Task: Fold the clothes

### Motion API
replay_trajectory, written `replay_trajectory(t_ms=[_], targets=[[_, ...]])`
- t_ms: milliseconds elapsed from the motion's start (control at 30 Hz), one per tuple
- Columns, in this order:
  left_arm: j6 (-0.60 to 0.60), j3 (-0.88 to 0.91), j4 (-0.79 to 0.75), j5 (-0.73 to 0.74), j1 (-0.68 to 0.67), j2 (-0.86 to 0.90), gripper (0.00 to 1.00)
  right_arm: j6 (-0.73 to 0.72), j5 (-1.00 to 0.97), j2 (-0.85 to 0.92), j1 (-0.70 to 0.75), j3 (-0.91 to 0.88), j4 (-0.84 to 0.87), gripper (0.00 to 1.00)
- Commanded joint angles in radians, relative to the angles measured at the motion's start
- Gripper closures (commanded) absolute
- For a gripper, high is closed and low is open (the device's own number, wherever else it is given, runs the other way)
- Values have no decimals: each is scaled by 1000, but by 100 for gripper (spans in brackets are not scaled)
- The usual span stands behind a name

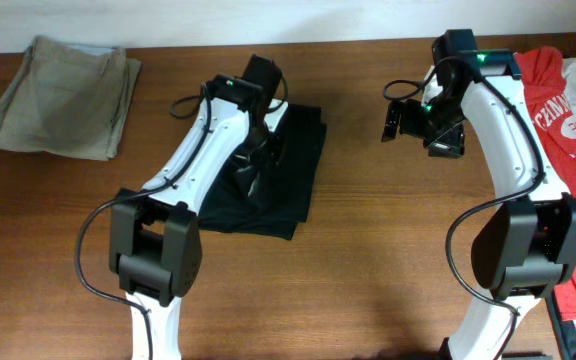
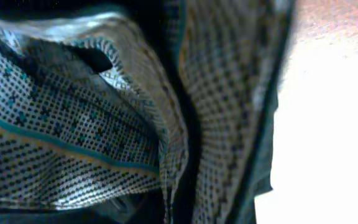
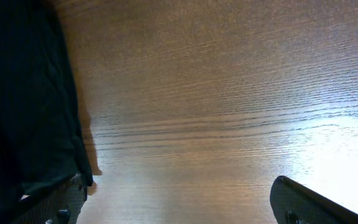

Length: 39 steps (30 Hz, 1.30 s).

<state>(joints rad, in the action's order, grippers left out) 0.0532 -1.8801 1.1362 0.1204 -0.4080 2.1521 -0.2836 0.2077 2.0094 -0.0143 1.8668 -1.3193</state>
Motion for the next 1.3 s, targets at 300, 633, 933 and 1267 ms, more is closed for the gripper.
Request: replay_trajectory(t_ms=[300, 633, 933, 1267], targets=[[2, 35, -56, 156, -27, -32, 1, 5, -9, -4, 2, 1, 0, 1], [0, -74, 54, 148, 35, -8, 84, 5, -9, -4, 2, 1, 0, 1], [23, -31, 58, 206, -51, 116, 99, 5, -9, -4, 2, 1, 0, 1], [22, -31, 100, 270, -110, 195, 99, 5, -9, -4, 2, 1, 0, 1]])
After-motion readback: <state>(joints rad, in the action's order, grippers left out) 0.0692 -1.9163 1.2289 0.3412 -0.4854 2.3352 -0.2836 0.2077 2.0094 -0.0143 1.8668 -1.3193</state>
